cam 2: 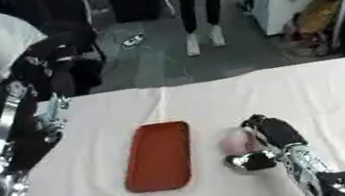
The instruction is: Pick up objects on the table and place them in the box.
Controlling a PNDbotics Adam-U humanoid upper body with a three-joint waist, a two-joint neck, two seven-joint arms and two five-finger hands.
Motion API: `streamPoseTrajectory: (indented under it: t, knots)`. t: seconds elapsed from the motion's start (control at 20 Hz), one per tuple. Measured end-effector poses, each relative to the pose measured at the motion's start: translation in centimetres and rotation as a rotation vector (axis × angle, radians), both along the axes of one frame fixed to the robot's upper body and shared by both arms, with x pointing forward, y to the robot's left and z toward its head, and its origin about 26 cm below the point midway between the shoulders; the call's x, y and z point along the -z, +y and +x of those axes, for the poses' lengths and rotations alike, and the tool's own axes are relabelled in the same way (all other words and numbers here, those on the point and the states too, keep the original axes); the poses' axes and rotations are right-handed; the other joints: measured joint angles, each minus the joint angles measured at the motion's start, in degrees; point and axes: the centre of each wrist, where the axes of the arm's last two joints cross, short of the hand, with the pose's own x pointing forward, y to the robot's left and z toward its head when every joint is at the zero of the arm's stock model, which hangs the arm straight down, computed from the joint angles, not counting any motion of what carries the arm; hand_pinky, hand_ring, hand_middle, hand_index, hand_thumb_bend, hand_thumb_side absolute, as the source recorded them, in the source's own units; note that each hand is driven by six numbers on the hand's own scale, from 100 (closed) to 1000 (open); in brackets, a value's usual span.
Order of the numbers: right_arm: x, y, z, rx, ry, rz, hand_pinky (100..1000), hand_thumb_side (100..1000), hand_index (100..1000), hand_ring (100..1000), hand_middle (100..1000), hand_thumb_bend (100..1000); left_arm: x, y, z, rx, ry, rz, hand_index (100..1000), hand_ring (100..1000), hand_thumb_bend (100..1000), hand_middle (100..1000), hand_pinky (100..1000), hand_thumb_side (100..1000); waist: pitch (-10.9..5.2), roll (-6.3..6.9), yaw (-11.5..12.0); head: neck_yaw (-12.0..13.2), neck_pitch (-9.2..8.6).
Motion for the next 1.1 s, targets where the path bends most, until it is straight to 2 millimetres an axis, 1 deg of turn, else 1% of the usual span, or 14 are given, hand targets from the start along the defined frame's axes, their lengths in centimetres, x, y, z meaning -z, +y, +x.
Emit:
streamPoseTrajectory:
  t: [0.15, 0.2, 0.25, 0.3, 0.35, 0.4, 0.45, 0.55, 0.6, 0.65, 0.75, 0.8, 0.95, 1.1]
  knots:
    - [0.07, 0.04, 0.02, 0.002, -0.002, 0.001, 546, 587, 856, 548, 771, 611, 0.0, -0.01, 0.0, 0.002, 0.001, -0.002, 933, 828, 100, 886, 808, 742, 0.1, 0.0, 0.02, 0.0, -0.25]
    - [0.0, 0.1, 0.06, 0.001, -0.004, 0.001, 571, 588, 857, 557, 773, 613, -0.01, -0.01, 0.0, 0.002, 0.0, -0.002, 933, 828, 100, 886, 808, 742, 0.11, 0.0, 0.06, 0.01, -0.26]
    - [0.04, 0.12, 0.06, 0.001, -0.005, 0.0, 419, 566, 842, 498, 740, 602, -0.01, -0.01, 0.0, 0.002, 0.001, -0.002, 933, 828, 100, 886, 808, 742, 0.12, 0.0, 0.11, 0.01, -0.27]
    - [0.08, 0.13, 0.05, 0.001, -0.005, 0.0, 435, 567, 844, 503, 745, 603, -0.01, -0.01, 0.0, 0.002, 0.0, -0.002, 933, 828, 100, 886, 808, 742, 0.13, 0.0, 0.14, 0.01, -0.28]
    - [0.1, 0.17, 0.05, 0.001, -0.006, 0.001, 270, 549, 822, 455, 693, 585, -0.01, -0.01, 0.0, 0.002, 0.0, -0.002, 933, 828, 100, 886, 808, 741, 0.13, 0.0, 0.14, 0.01, -0.29]
    - [0.13, 0.25, 0.03, -0.001, -0.007, 0.003, 248, 547, 818, 449, 686, 583, -0.01, -0.01, 0.0, 0.002, 0.0, -0.002, 933, 828, 100, 886, 808, 741, 0.13, 0.0, 0.14, 0.01, -0.3]
    - [0.14, 0.26, 0.03, -0.002, -0.009, 0.005, 123, 533, 786, 402, 626, 569, -0.01, -0.02, 0.0, 0.003, 0.0, -0.002, 933, 828, 100, 886, 808, 741, 0.13, 0.0, 0.14, 0.01, -0.3]
    - [0.17, 0.27, 0.02, -0.005, -0.013, 0.012, 100, 523, 746, 357, 574, 553, -0.02, -0.02, 0.0, 0.003, 0.0, -0.002, 932, 828, 100, 886, 808, 742, 0.17, 0.01, 0.15, 0.02, -0.3]
    - [0.17, 0.28, 0.02, -0.007, -0.015, 0.015, 100, 529, 770, 387, 605, 564, -0.02, -0.02, 0.01, 0.003, 0.0, -0.002, 932, 828, 100, 886, 808, 741, 0.19, 0.01, 0.16, 0.02, -0.3]
    - [0.21, 0.27, 0.01, -0.007, -0.018, 0.017, 100, 512, 703, 320, 529, 545, -0.02, -0.02, 0.01, 0.003, 0.0, -0.002, 932, 828, 100, 886, 808, 741, 0.2, 0.01, 0.16, 0.03, -0.3]
    - [0.34, 0.24, -0.01, -0.006, -0.022, 0.019, 100, 505, 647, 272, 477, 527, -0.03, -0.03, 0.01, 0.003, 0.0, -0.002, 932, 828, 100, 886, 808, 741, 0.22, 0.01, 0.16, 0.04, -0.3]
    - [0.36, 0.25, -0.02, -0.006, -0.027, 0.02, 100, 510, 667, 290, 496, 528, -0.03, -0.03, 0.01, 0.003, 0.0, -0.002, 932, 828, 100, 886, 808, 741, 0.22, 0.01, 0.17, 0.04, -0.3]
    - [0.62, 0.24, -0.13, -0.004, -0.038, 0.027, 100, 491, 558, 198, 378, 491, -0.03, -0.03, 0.01, 0.003, 0.0, -0.002, 932, 828, 100, 886, 808, 741, 0.23, 0.01, 0.18, 0.06, -0.3]
    - [0.87, 0.25, -0.21, -0.001, -0.053, 0.043, 100, 486, 526, 169, 347, 469, -0.03, -0.03, 0.01, 0.003, 0.0, -0.002, 932, 828, 100, 886, 808, 741, 0.23, 0.01, 0.18, 0.09, -0.3]
